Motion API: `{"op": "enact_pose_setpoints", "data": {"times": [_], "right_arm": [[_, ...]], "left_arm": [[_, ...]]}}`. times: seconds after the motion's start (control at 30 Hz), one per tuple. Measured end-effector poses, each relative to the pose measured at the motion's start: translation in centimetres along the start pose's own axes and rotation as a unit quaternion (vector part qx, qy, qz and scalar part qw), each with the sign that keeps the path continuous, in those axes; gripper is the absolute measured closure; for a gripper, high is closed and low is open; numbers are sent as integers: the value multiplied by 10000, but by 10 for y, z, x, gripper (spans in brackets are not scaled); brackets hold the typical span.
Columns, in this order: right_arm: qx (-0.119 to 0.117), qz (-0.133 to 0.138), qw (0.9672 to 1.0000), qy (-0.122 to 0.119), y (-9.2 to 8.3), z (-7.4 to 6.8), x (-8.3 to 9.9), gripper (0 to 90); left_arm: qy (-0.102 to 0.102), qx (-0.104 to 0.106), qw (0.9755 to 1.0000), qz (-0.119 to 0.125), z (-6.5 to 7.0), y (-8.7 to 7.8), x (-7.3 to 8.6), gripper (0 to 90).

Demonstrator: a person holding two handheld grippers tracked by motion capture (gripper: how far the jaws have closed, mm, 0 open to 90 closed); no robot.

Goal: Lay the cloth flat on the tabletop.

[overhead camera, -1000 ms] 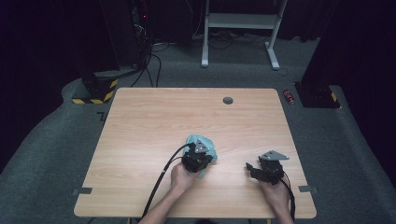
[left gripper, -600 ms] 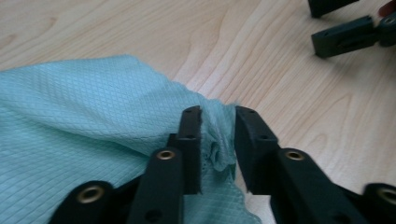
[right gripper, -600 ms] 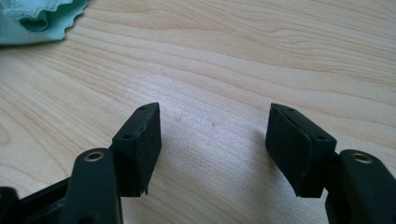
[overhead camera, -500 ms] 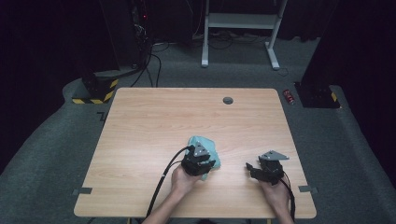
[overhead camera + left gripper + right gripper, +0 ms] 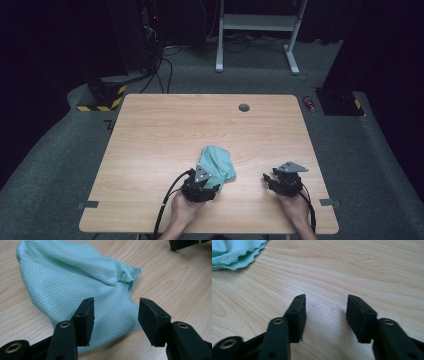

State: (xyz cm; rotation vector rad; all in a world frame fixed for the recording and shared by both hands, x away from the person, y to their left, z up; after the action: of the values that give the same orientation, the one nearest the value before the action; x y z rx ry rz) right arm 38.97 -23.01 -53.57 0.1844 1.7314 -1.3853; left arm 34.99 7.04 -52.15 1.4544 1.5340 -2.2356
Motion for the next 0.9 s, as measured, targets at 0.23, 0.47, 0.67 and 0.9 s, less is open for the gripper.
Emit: {"op": "enact_pose_setpoints", "data": {"times": [0.23,0.47,0.67,0.9], "right_arm": [[-390,63,9984,-398,5,-23,-12,619],[-1045,250,9924,-607,12,-57,-45,649],[-1298,201,9876,-864,23,-84,-59,634],[-1312,-17,9866,-971,39,-99,-63,668]], "left_arm": [[-155,-80,9998,22,1,8,6,445],[-174,-213,9996,112,-2,11,12,441],[-44,-406,9991,82,2,12,12,420],[-50,-431,9990,74,1,12,12,414]]}}
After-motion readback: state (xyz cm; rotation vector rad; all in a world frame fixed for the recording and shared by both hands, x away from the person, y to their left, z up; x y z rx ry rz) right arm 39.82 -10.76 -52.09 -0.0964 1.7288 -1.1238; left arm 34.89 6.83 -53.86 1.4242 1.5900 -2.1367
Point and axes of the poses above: each handheld gripper's, and its own axes: y roughly forward along the jaws, x roughly out of its underside, z roughly to its right, the point moved 2 cm from there along y, roughly forward along the jaws, and after that the axes turned 3 degrees about -z, right-handed, at the moved point
